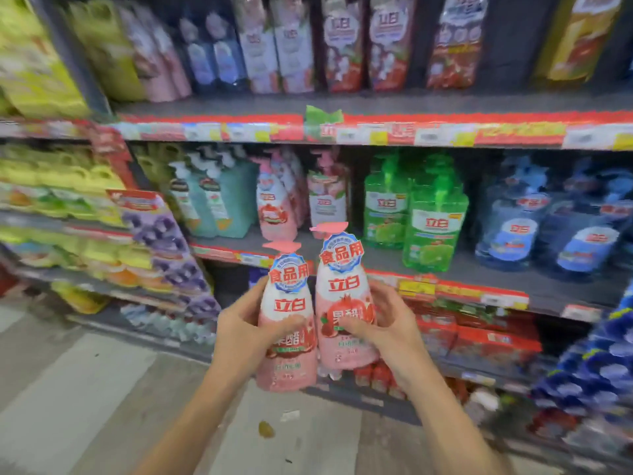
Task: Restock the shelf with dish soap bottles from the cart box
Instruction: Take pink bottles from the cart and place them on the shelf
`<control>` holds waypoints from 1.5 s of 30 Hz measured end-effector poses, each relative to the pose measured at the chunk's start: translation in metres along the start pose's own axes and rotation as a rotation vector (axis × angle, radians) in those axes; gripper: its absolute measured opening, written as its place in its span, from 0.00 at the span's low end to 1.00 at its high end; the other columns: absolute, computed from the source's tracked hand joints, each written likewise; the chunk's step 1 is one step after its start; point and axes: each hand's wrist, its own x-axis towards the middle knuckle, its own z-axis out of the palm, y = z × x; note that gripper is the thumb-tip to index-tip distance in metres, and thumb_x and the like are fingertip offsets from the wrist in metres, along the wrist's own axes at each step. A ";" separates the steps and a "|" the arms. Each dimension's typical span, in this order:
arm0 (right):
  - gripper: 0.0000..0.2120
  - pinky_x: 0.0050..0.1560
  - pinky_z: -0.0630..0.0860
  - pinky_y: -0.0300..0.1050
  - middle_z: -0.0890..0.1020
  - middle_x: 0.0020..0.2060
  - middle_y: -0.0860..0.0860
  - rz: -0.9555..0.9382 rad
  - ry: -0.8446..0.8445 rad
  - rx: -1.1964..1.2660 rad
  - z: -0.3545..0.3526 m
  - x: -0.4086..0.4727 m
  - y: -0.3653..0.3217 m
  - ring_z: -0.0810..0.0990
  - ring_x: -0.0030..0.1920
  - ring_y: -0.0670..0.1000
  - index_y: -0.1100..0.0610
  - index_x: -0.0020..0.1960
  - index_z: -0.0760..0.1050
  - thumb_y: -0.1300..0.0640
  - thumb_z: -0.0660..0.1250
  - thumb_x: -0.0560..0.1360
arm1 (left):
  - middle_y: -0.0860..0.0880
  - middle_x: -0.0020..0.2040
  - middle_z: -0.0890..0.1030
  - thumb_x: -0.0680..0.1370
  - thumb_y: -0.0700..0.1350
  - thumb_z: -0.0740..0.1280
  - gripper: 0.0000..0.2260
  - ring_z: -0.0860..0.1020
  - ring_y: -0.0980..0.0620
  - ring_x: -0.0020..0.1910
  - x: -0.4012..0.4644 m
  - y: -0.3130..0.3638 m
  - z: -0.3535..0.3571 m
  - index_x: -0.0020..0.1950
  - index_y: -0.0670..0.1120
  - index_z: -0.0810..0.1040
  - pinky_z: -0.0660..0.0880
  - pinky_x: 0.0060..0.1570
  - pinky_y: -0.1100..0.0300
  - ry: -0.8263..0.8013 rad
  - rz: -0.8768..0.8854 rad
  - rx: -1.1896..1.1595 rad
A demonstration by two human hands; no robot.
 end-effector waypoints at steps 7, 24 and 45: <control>0.30 0.46 0.79 0.37 0.86 0.49 0.47 -0.013 -0.146 -0.053 0.174 0.049 0.021 0.85 0.48 0.44 0.54 0.57 0.76 0.61 0.80 0.56 | 0.53 0.50 0.86 0.61 0.38 0.82 0.30 0.83 0.56 0.47 0.031 0.001 -0.167 0.61 0.50 0.80 0.80 0.44 0.62 0.167 0.056 -0.018; 0.33 0.47 0.82 0.47 0.85 0.54 0.53 -0.057 -0.336 -0.066 0.401 0.150 0.026 0.86 0.51 0.54 0.55 0.59 0.77 0.63 0.84 0.57 | 0.50 0.50 0.86 0.59 0.32 0.80 0.31 0.85 0.52 0.46 0.119 0.021 -0.383 0.59 0.49 0.81 0.82 0.43 0.58 0.327 0.099 -0.093; 0.33 0.46 0.81 0.39 0.86 0.53 0.51 -0.476 -0.157 -0.012 0.487 0.319 -0.086 0.86 0.51 0.50 0.51 0.57 0.80 0.48 0.84 0.54 | 0.50 0.51 0.86 0.69 0.44 0.73 0.22 0.84 0.55 0.49 0.364 0.131 -0.447 0.63 0.46 0.75 0.79 0.44 0.64 -0.012 0.497 -0.007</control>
